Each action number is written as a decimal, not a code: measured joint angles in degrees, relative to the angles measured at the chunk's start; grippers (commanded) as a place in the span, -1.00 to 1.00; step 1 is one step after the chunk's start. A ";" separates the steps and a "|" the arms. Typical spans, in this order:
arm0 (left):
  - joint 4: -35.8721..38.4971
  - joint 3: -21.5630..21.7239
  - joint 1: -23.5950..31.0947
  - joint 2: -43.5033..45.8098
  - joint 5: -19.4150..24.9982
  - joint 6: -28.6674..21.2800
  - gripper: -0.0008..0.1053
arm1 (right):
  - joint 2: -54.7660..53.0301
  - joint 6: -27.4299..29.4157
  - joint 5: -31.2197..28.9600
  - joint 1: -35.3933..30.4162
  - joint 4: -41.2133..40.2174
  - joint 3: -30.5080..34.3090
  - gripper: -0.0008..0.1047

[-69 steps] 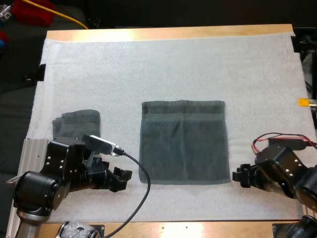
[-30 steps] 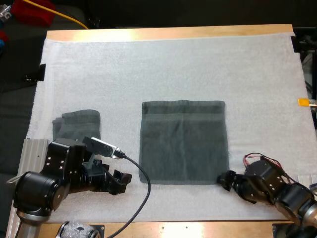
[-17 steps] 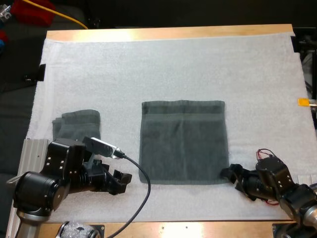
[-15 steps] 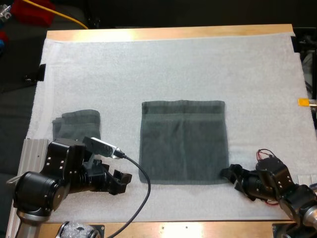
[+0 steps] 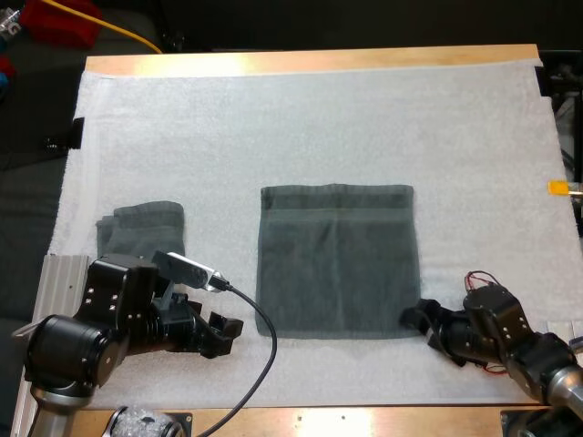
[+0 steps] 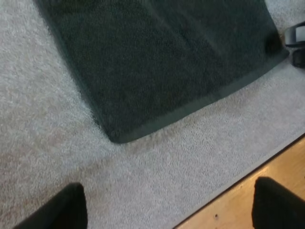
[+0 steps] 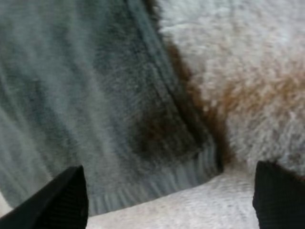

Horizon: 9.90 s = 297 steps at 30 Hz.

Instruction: Pick towel from pile, fold and stack

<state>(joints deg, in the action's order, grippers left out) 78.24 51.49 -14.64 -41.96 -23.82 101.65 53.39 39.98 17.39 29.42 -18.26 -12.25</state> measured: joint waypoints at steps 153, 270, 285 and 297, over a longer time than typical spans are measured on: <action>-41.25 -20.81 0.12 -42.29 -26.38 12.42 0.21 | -7.70 2.05 -17.39 5.54 -10.19 -0.69 -0.98; -52.53 -0.87 5.43 -51.59 -10.73 17.81 -0.93 | 21.71 -15.33 -6.48 -11.84 28.13 -14.97 -0.98; -51.83 -0.87 5.43 -41.73 -14.88 15.45 0.29 | 16.93 4.82 -4.06 -11.84 27.09 -15.06 0.24; -39.11 -0.87 5.43 -34.82 -10.85 7.11 0.29 | 11.07 23.69 -5.09 -11.84 0.77 -23.45 0.24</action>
<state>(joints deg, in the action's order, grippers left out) 39.13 50.63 -9.21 -76.78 -34.67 108.76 64.46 63.67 12.30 17.58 -17.49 -35.70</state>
